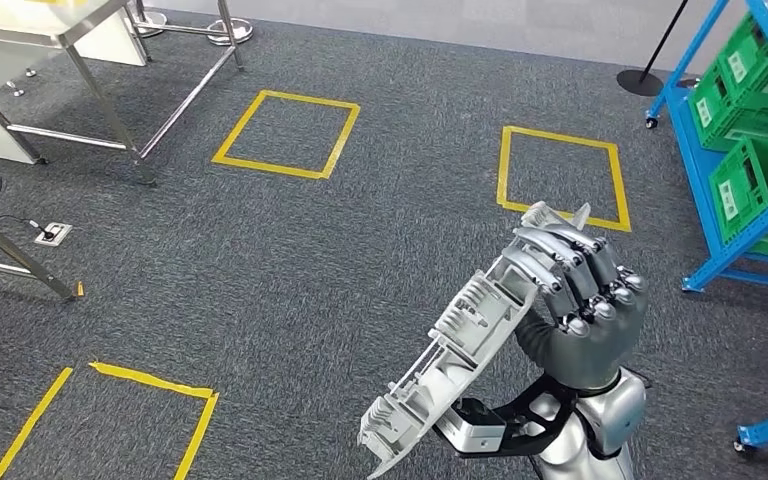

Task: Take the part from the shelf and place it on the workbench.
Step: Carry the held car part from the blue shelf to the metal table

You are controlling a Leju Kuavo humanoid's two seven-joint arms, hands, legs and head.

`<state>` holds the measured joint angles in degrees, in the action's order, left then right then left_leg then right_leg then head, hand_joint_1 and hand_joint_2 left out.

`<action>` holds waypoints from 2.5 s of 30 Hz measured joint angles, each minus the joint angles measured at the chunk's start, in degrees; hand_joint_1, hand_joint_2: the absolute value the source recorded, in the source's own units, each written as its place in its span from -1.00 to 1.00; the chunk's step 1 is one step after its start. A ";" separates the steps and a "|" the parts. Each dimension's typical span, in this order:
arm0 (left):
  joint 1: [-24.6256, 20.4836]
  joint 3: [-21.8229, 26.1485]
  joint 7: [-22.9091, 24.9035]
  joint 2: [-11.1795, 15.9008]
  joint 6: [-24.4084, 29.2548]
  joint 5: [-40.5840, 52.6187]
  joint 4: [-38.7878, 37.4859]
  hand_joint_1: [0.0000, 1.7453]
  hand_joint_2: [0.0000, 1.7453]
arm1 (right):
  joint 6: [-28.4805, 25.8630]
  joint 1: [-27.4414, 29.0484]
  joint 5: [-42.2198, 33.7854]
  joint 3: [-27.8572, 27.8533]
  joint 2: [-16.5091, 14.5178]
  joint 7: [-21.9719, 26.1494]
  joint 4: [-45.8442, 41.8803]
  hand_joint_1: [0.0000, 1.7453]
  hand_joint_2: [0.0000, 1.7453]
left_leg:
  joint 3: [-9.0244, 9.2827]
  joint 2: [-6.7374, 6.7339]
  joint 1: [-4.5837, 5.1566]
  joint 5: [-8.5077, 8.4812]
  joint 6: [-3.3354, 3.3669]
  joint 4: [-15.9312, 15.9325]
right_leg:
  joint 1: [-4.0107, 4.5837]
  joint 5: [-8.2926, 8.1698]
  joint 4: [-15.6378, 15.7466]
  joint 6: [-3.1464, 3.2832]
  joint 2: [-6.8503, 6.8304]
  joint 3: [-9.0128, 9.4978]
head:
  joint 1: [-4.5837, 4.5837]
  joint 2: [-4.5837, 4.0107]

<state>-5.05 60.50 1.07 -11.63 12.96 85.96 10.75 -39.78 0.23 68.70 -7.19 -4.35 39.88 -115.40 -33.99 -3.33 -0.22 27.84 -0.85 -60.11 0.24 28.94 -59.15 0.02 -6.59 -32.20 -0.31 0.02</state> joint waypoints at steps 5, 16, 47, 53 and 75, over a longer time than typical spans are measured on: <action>-0.03 -0.53 -2.43 -0.20 2.24 0.14 0.03 -1.00 1.00 | -0.01 0.00 -0.64 -0.17 -0.02 0.00 -0.36 1.00 1.00 | -0.19 3.14 -0.47 -0.63 1.66 0.29 | -0.61 3.81 -5.54 -1.50 3.52 -1.89 | -0.18 0.00; -0.03 -2.03 -1.81 -0.29 3.77 0.38 0.05 -1.00 1.00 | 0.00 0.55 -0.30 -0.32 -0.11 0.02 -0.50 1.00 1.00 | -1.32 11.29 -0.65 -1.76 0.08 0.25 | -0.70 -0.06 -0.32 -0.55 10.54 -0.27 | -0.23 0.00; 0.15 -2.19 -1.18 -0.16 4.28 0.24 0.06 -1.00 1.00 | 0.00 -0.25 -1.82 1.32 -0.49 0.02 0.17 1.00 1.00 | -1.35 11.19 -0.56 -2.03 0.10 0.41 | -0.73 -0.32 -0.19 -0.50 9.38 -0.25 | -0.11 0.00; 0.03 -2.17 -2.21 -0.18 5.08 0.02 0.04 -1.00 1.00 | 0.01 -0.61 -1.90 1.65 -0.48 0.07 0.22 1.00 1.00 | -7.29 4.36 -0.29 5.07 -0.95 -12.09 | -0.85 -1.07 0.73 1.35 4.73 -0.35 | 0.45 0.00; 0.07 -2.32 -4.67 -1.27 9.00 -3.20 0.04 -1.00 1.00 | 0.02 -3.73 -4.41 2.78 0.56 -0.02 4.05 1.00 1.00 | -0.86 7.61 -0.36 -1.21 1.76 -0.23 | -0.62 -0.14 -2.16 -0.68 7.20 -1.25 | 0.03 0.00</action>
<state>-4.98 58.18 -3.60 -12.90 21.96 82.76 10.79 -39.76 -3.50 64.29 -4.42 -3.79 39.87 -111.35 -34.85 4.28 -0.58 26.63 0.91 -60.35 -0.38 28.80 -61.31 -0.66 0.60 -33.44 -0.27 0.02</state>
